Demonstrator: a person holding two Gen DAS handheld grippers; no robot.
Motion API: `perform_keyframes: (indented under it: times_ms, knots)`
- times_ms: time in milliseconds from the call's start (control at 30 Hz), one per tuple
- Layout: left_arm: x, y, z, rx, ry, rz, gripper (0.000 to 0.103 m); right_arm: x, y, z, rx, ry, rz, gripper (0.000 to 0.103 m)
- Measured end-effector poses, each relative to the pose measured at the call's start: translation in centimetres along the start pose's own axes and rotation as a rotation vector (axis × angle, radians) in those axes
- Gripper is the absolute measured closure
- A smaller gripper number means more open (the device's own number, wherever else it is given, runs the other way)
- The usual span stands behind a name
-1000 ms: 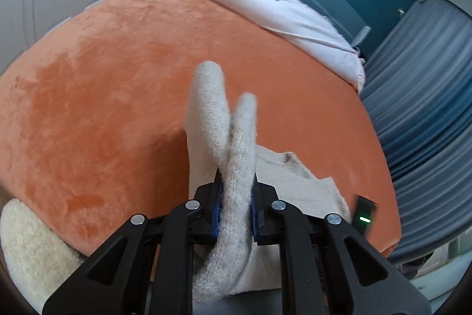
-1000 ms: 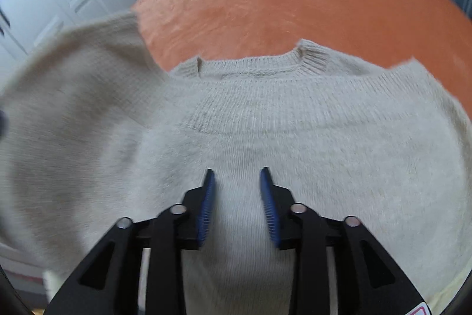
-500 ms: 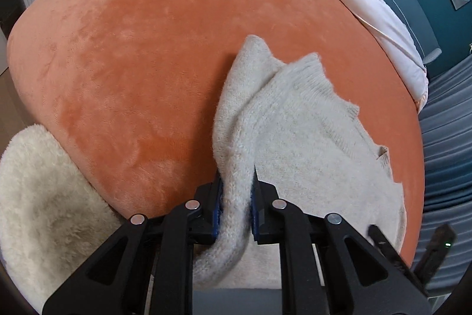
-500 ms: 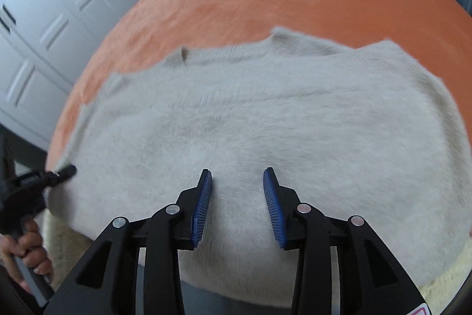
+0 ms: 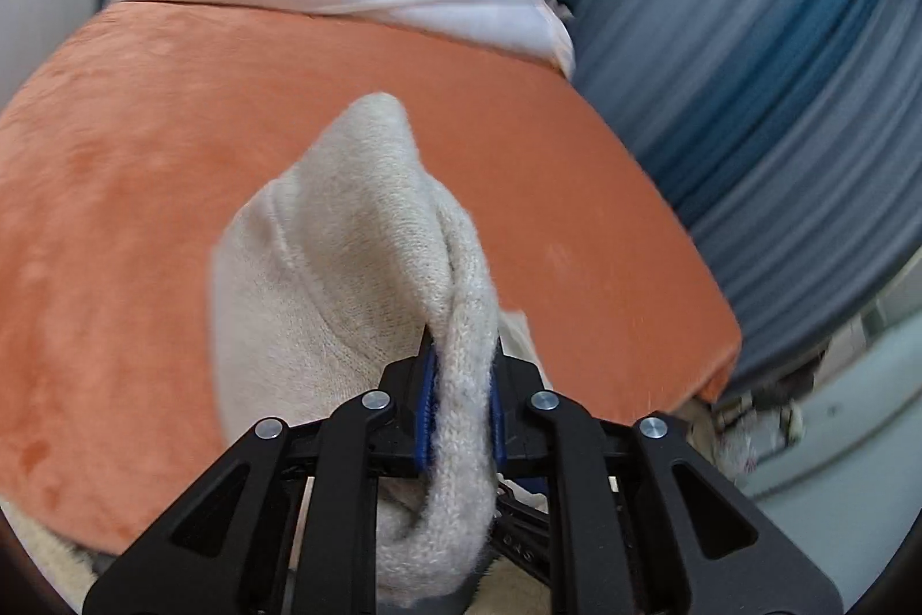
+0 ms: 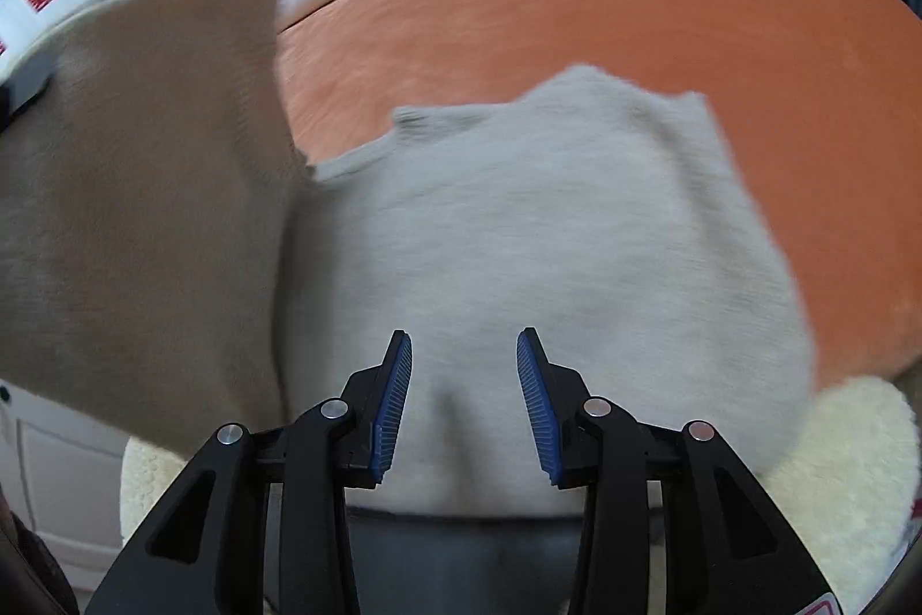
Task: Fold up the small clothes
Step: 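Grasp the sweater side with the left tool and fold it over the body, then grasp the other sweater side with the right tool and fold it inward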
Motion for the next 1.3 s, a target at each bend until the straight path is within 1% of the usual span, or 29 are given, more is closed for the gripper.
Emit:
perform_keyframes:
  times_ms: [67, 100, 133, 167, 200, 233, 267, 300, 333, 367, 400, 467, 533, 567, 600, 700, 733, 800, 867, 933, 967, 1000, 1033, 1067, 1100, 1167, 1233, 1267, 1300]
  knots:
    - [0.7, -1.4, -4.5, -0.081, 0.031, -0.027, 0.082, 2.1, -0.6, 0.1, -0.013, -0.027, -0.041, 0.065]
    - [0.3, -2.6, -6.6, -0.132, 0.075, -0.013, 0.081, 3.1, -1.0, 0.2, -0.023, -0.031, -0.068, 0.064]
    - [-0.4, -3.8, -7.3, -0.167, 0.088, 0.016, 0.080, 4.0, -1.3, 0.5, -0.027, -0.019, -0.097, 0.063]
    - [-1.2, -4.5, -7.4, -0.183, 0.059, 0.055, 0.067, 4.5, -1.5, 1.0, -0.021, -0.001, -0.114, 0.063]
    - [-1.9, -5.4, -6.7, -0.175, 0.025, 0.088, 0.048, 4.9, -1.6, 1.5, -0.014, 0.016, -0.124, 0.063]
    - [-2.7, -6.1, -5.5, -0.147, 0.032, 0.107, 0.039, 5.1, -1.6, 1.9, -0.007, 0.041, -0.133, 0.059]
    - [-3.5, -6.8, -4.1, -0.112, 0.057, 0.109, 0.028, 5.0, -1.5, 2.2, -0.002, 0.071, -0.139, 0.056]
    - [-4.4, -7.5, -2.5, -0.080, 0.089, 0.096, 0.020, 4.8, -1.2, 2.5, 0.001, 0.114, -0.148, 0.051]
    - [-5.1, -8.2, -1.4, -0.063, 0.123, 0.080, 0.017, 4.5, -0.8, 2.4, 0.001, 0.147, -0.154, 0.047]
    - [-6.1, -8.9, -0.5, -0.061, 0.172, 0.070, 0.015, 4.0, -0.2, 2.4, -0.003, 0.185, -0.159, 0.045]
    - [-6.9, -9.6, -0.1, -0.072, 0.205, 0.069, 0.015, 3.6, 0.3, 2.3, -0.009, 0.215, -0.163, 0.041]
    - [-8.6, -11.3, 0.2, -0.110, 0.245, 0.085, 0.014, 2.4, 1.5, 1.7, -0.032, 0.265, -0.182, 0.039]
    - [-9.0, -12.5, 0.0, -0.141, 0.268, 0.088, 0.014, 1.9, 2.6, 1.1, -0.065, 0.277, -0.205, 0.037]
    - [-8.8, -13.3, -0.3, -0.165, 0.270, 0.067, 0.014, 1.6, 3.2, 1.0, -0.075, 0.289, -0.217, 0.037]
    - [-8.3, -13.4, -0.9, -0.179, 0.272, 0.038, 0.014, 1.6, 3.7, 1.1, -0.071, 0.306, -0.223, 0.037]
    - [-7.1, -13.8, -1.9, -0.206, 0.271, -0.045, 0.014, 1.7, 4.7, 2.6, -0.036, 0.362, -0.230, 0.037]
    - [-7.0, -13.8, -2.3, -0.206, 0.274, -0.059, 0.014, 1.6, 5.0, 3.2, -0.028, 0.356, -0.228, 0.035]
    - [-6.9, -14.0, -3.1, -0.192, 0.314, -0.061, 0.012, 0.9, 5.6, 2.9, -0.035, 0.297, -0.192, 0.032]
    - [-7.5, -13.9, -4.1, -0.183, 0.362, -0.060, 0.012, 0.4, 5.5, 1.1, -0.092, 0.193, -0.138, 0.032]
    - [-8.0, -13.9, -5.1, -0.200, 0.392, -0.061, 0.012, -0.7, 5.2, -1.3, -0.153, 0.123, -0.086, 0.032]
    - [-8.2, -13.9, -5.5, -0.212, 0.399, -0.058, 0.012, -1.3, 5.0, -2.2, -0.171, 0.095, -0.062, 0.033]
    - [-8.4, -13.9, -5.7, -0.222, 0.405, -0.054, 0.013, -2.1, 4.9, -2.7, -0.180, 0.076, -0.038, 0.045]
    - [-8.6, -14.0, -5.9, -0.232, 0.412, -0.049, 0.013, -3.2, 5.1, -2.9, -0.184, 0.063, -0.003, 0.068]
    - [-8.8, -14.1, -6.0, -0.238, 0.413, -0.045, 0.013, -4.4, 5.5, -2.4, -0.164, 0.049, 0.033, 0.077]
    - [-8.7, -14.1, -5.9, -0.236, 0.416, -0.046, 0.013, -5.2, 6.1, -1.5, -0.136, 0.069, 0.055, 0.086]
    - [-8.6, -14.2, -5.6, -0.228, 0.426, -0.056, 0.013, -6.0, 7.3, 2.4, -0.034, 0.232, 0.056, 0.088]
    - [-8.3, -14.2, -5.6, -0.228, 0.436, -0.069, 0.013, -5.4, 8.5, 6.5, 0.046, 0.426, 0.011, 0.090]
    - [-8.3, -14.3, -5.7, -0.231, 0.439, -0.072, 0.015, -4.8, 8.7, 7.8, 0.079, 0.454, -0.004, 0.090]
    - [-8.2, -14.3, -5.8, -0.231, 0.445, -0.070, 0.020, -3.7, 8.7, 8.6, 0.112, 0.442, -0.017, 0.090]
Point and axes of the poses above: each gripper's, at about its wrist camera, not at the fingertips, and z roughly against the way its jaws point, x to its right, y to its top, the point moved 3 cm from there along -z, roughly the way its jaws point, and after that the axes turned 6 degrees about -x, right-handed, at the moved point
